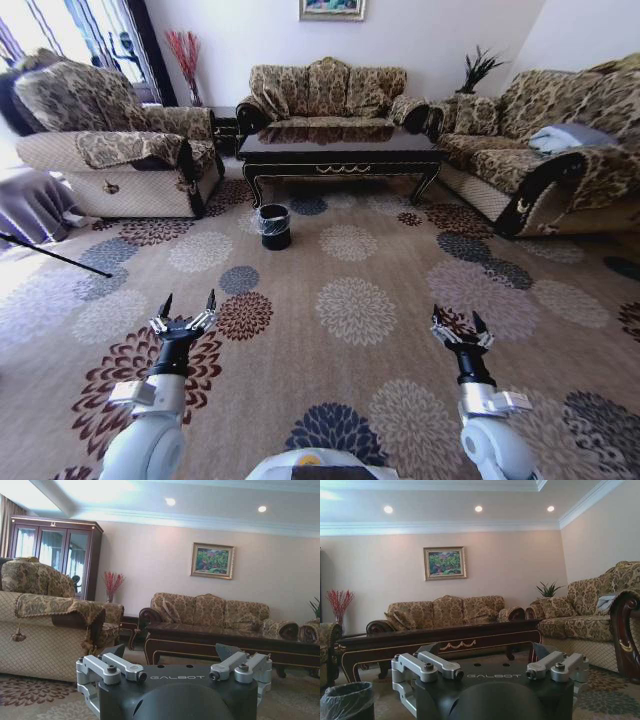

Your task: Move to the front of the table and pick up the trash from the floor, then place it into the trash bin.

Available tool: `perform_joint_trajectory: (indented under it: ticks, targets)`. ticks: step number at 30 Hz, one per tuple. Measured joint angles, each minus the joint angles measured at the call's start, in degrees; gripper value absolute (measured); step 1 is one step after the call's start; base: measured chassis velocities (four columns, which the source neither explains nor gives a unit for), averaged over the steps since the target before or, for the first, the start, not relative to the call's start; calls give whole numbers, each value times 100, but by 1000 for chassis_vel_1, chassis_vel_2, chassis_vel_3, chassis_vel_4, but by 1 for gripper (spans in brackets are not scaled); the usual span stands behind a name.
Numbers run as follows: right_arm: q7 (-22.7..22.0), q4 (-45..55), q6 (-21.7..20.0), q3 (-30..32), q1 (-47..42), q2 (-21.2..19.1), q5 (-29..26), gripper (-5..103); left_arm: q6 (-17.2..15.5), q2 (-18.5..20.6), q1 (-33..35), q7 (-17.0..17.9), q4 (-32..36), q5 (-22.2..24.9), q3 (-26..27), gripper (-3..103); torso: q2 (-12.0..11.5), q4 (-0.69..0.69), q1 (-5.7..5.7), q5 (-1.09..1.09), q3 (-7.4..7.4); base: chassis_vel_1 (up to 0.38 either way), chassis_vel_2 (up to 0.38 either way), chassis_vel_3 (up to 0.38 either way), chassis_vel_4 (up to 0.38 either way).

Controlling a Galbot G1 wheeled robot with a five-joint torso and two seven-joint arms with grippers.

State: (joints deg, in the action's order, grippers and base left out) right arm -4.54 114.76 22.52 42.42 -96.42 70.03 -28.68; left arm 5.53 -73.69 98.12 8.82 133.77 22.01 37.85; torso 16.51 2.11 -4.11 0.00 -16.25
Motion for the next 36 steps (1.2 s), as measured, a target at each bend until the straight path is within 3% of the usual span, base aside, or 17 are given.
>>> perform_joint_trajectory:
  ticks: [36]
  targets:
    - [123, 19, 48, 5, -28, 66, 33, 100, 42, -63, 64, -64, 66, -47, 16, 100, 831, 0, -262, -1, -567, 0, 0, 0, 0]
